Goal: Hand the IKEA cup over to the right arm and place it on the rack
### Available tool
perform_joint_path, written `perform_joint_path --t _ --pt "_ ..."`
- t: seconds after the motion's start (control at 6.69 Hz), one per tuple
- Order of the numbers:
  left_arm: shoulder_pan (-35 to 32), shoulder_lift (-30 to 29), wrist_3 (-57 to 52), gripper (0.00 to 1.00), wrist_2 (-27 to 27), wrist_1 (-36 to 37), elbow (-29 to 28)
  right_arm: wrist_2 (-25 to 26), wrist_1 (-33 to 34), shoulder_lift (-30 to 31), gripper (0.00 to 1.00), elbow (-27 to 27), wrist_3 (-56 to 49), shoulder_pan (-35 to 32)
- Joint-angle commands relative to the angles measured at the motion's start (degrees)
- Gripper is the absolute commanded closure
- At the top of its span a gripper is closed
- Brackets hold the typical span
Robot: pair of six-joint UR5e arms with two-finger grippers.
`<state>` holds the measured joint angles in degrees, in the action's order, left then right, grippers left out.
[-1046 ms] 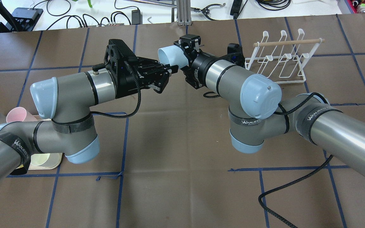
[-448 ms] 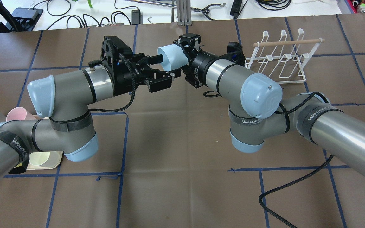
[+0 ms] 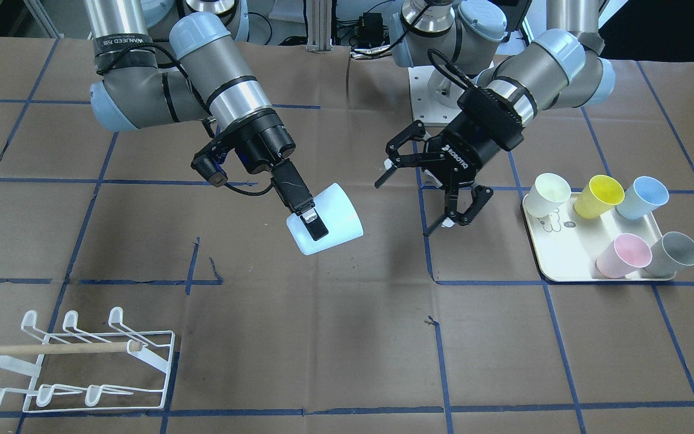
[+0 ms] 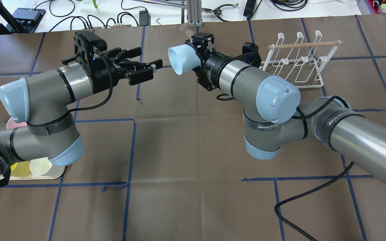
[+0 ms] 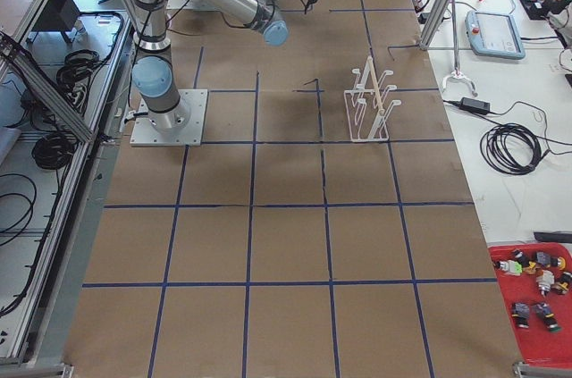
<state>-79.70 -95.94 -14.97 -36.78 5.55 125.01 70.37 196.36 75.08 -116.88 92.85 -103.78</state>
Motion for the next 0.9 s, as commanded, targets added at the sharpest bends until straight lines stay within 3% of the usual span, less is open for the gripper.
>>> perform_joint_path --t 0.0,0.3,0.45,0.75 --pt "2.53 -0.04 0.99 0.01 -0.83 -0.36 -0.56 0.38 -0.18 -0.19 0.70 1.38 -4.74 3.65" --pt "1.58 -1.09 8.51 0.00 -17.89 -1.67 -4.13 0.46 -0.19 -0.11 0.73 1.74 -19.46 8.75" --pt "1.48 -1.27 8.90 0.00 -20.75 -8.82 -7.64 0.82 -0.19 -0.28 0.78 2.35 -26.34 11.12" --pt "-2.01 -0.92 9.26 0.00 -32.50 -29.08 -17.28 0.99 -0.19 -2.47 0.89 4.45 -38.19 14.38"
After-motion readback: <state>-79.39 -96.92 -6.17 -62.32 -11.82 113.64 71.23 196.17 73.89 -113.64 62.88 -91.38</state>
